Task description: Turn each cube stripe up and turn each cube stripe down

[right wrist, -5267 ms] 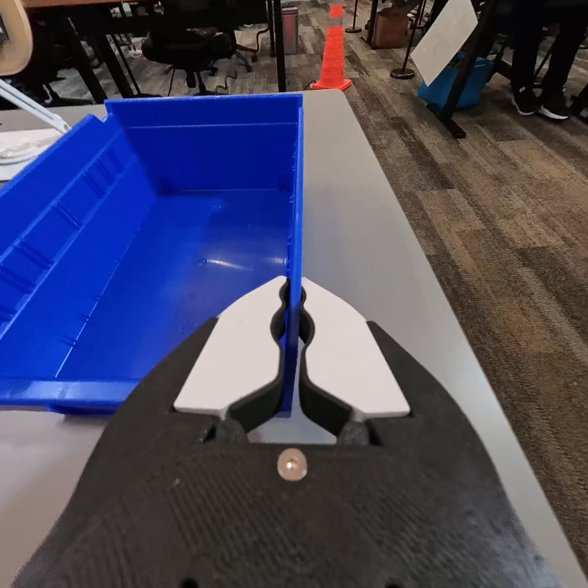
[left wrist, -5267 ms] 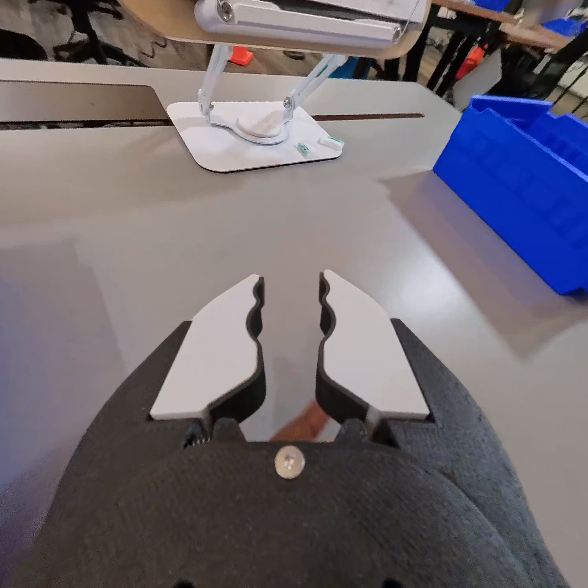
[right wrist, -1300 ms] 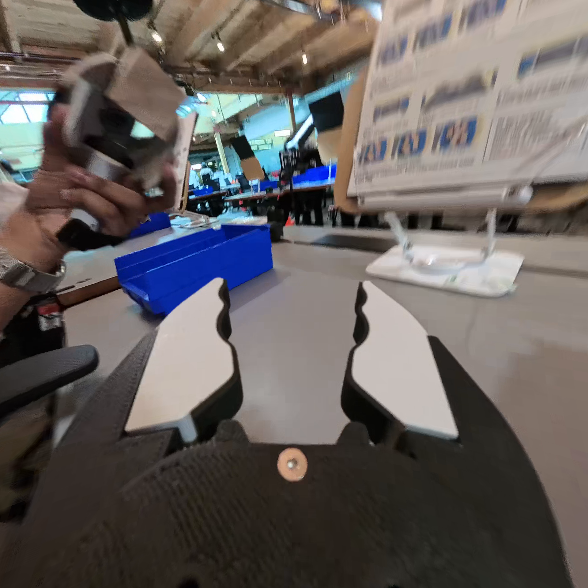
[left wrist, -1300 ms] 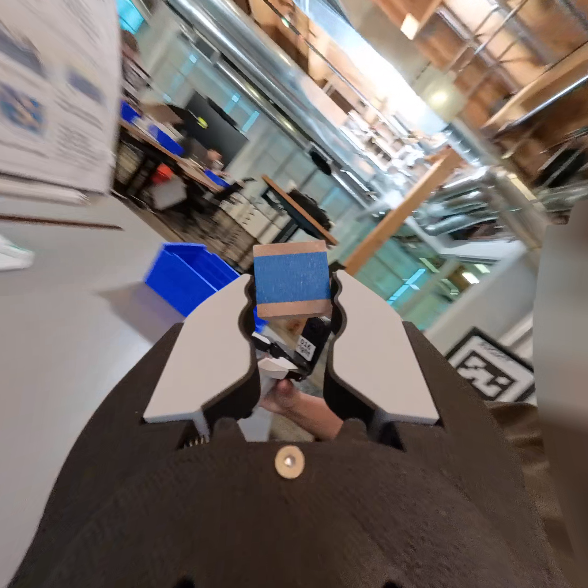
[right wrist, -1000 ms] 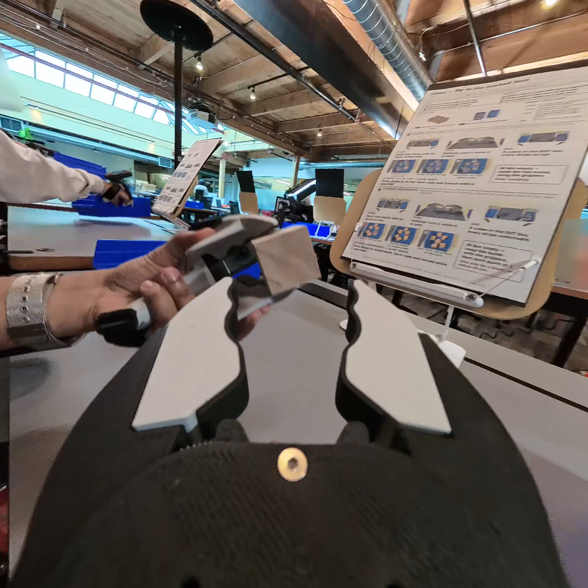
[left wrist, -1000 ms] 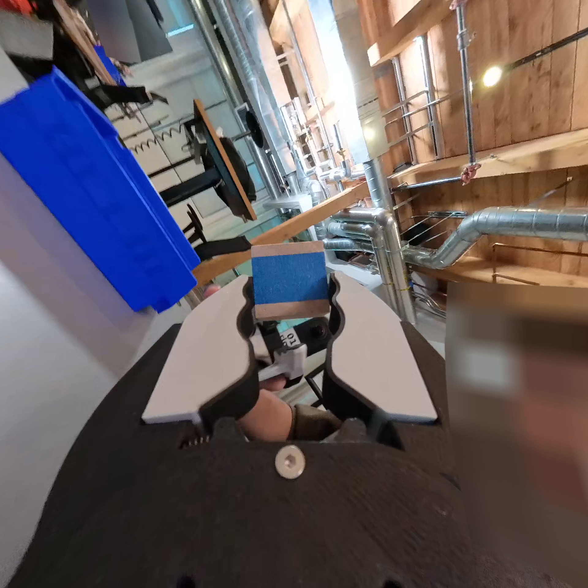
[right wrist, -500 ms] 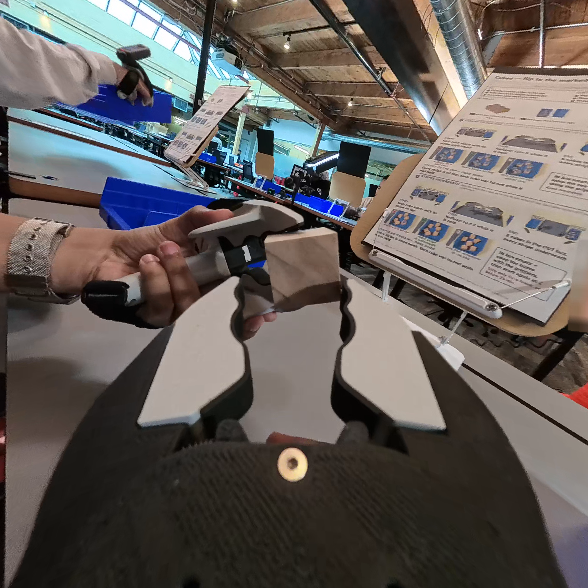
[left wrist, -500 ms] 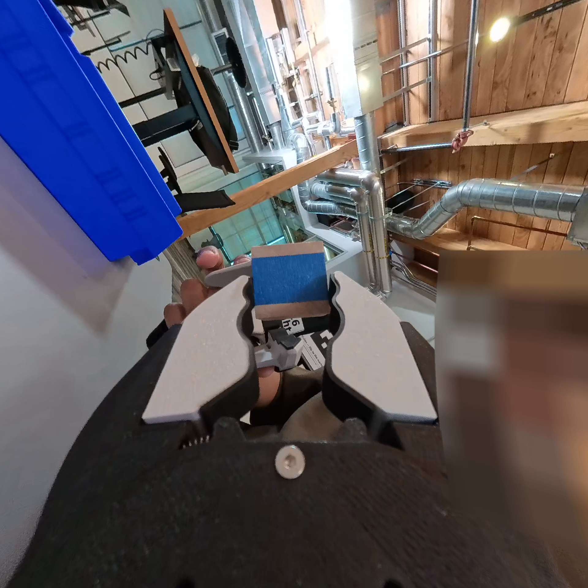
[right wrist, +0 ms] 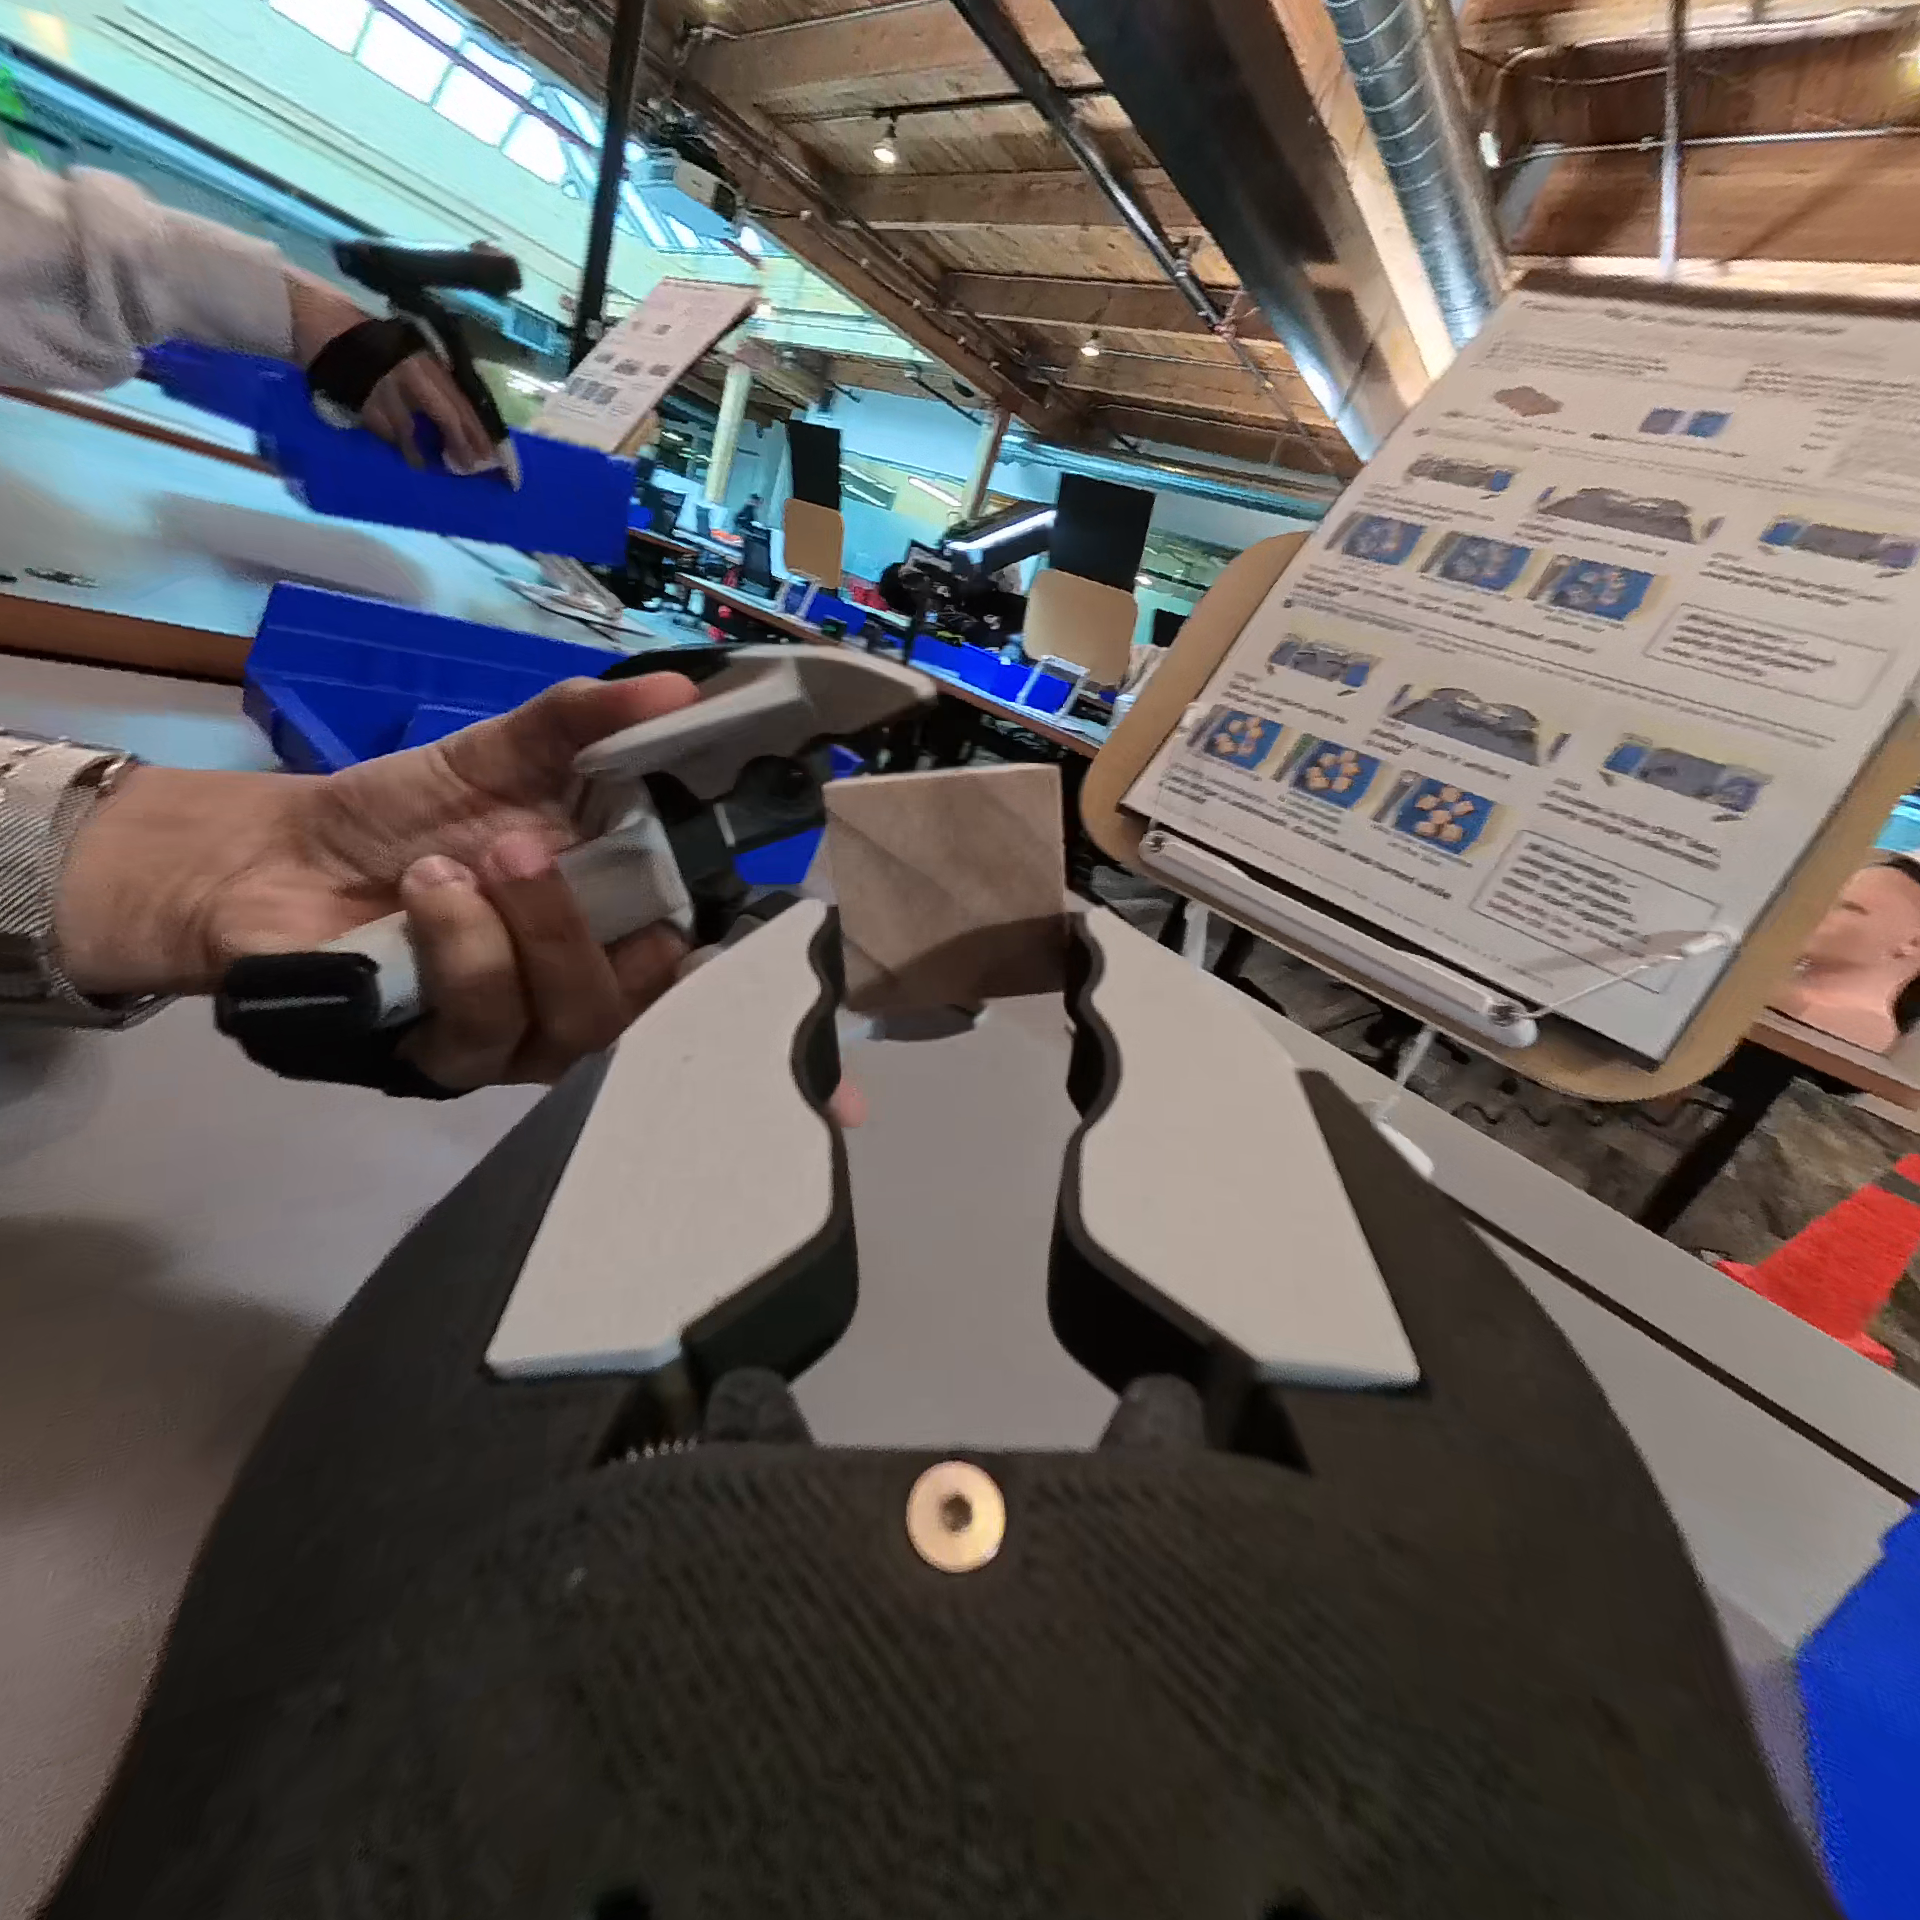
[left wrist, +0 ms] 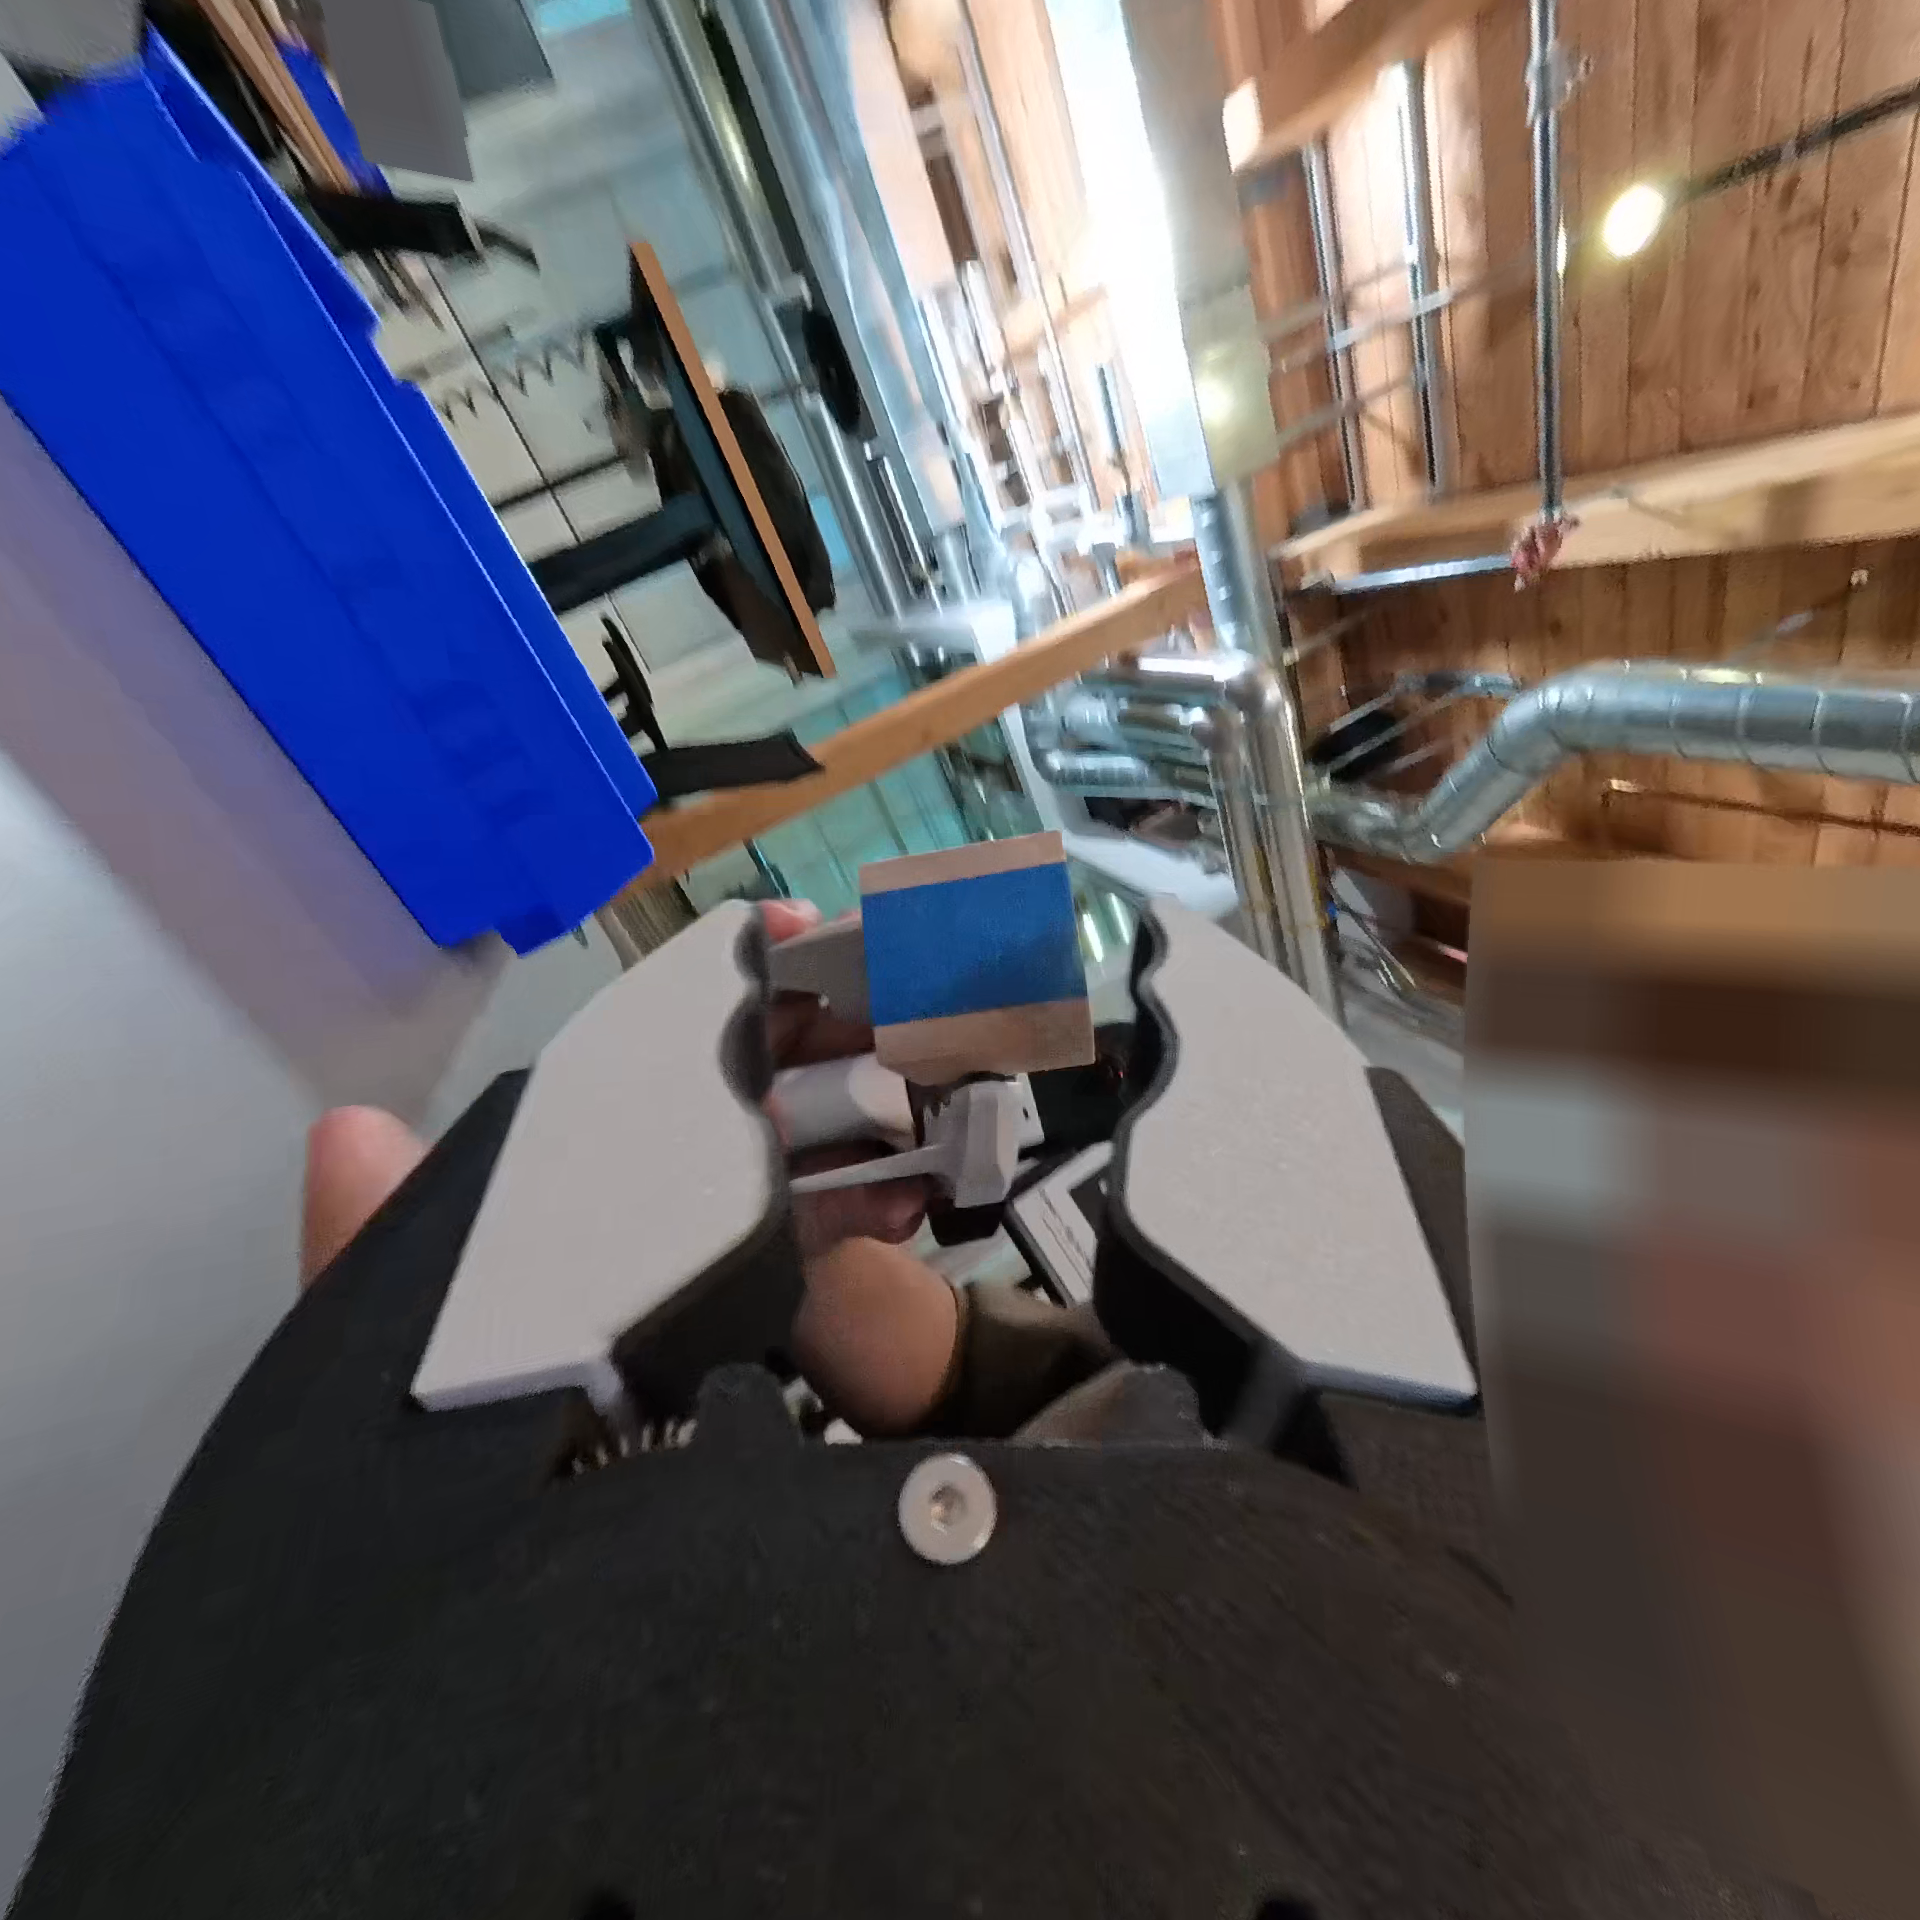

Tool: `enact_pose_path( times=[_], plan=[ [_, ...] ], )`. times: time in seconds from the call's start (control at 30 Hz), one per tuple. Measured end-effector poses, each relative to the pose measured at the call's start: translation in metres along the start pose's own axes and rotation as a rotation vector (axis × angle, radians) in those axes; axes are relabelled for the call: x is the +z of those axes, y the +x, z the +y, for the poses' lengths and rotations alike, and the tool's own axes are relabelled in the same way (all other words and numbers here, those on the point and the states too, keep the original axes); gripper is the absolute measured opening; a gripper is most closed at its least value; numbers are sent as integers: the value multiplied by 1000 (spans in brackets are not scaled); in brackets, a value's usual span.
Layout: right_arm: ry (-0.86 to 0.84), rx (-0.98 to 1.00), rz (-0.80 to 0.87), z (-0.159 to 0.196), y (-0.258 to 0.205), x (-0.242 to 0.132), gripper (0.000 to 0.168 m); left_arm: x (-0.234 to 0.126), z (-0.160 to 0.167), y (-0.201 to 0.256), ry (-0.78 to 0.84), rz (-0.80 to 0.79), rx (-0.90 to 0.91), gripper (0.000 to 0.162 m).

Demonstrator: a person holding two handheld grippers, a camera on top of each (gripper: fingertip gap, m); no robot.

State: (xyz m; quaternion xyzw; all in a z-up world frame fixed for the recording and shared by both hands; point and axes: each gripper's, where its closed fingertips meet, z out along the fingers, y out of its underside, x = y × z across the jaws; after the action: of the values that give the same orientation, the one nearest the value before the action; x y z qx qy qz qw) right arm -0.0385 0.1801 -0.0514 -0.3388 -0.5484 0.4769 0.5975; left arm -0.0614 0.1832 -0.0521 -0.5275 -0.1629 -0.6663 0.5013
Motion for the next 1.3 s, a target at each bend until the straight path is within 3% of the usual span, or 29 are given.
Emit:
enact_pose_path(
  times=[0.17, 0.3, 0.43, 0.53, 0.7, 0.83, 0.97, 1.3],
  plan=[
    [44, 43, 143, -30, 43, -10, 42, -11, -14, -3, 71, -51, 65, 81],
    [-40, -61, 369, -52, 139, -28, 42, -18, -23, -3, 139, -26, 31, 73],
    [-144, -29, 622, -34, 256, -60, 42, -20, -26, -7, 163, -14, 2, 67],
    [-203, 36, 729, 10, 309, -84, 42, -22, -26, -8, 156, -22, 16, 65],
    [-696, 301, 571, 140, 315, -99, 42, -33, -24, -15, 158, -49, 20, 63],
    [-888, 510, 515, 197, 305, -100, 43, -50, -21, -7, 215, -72, 45, 60],
    [-1049, 613, 488, 229, 297, -100, 43, -70, -16, 2, 261, -127, 107, 59],
    [-1103, 663, 597, 246, 307, -77, 43, -105, -17, 14, 384, -161, 137, 55]
  ],
)
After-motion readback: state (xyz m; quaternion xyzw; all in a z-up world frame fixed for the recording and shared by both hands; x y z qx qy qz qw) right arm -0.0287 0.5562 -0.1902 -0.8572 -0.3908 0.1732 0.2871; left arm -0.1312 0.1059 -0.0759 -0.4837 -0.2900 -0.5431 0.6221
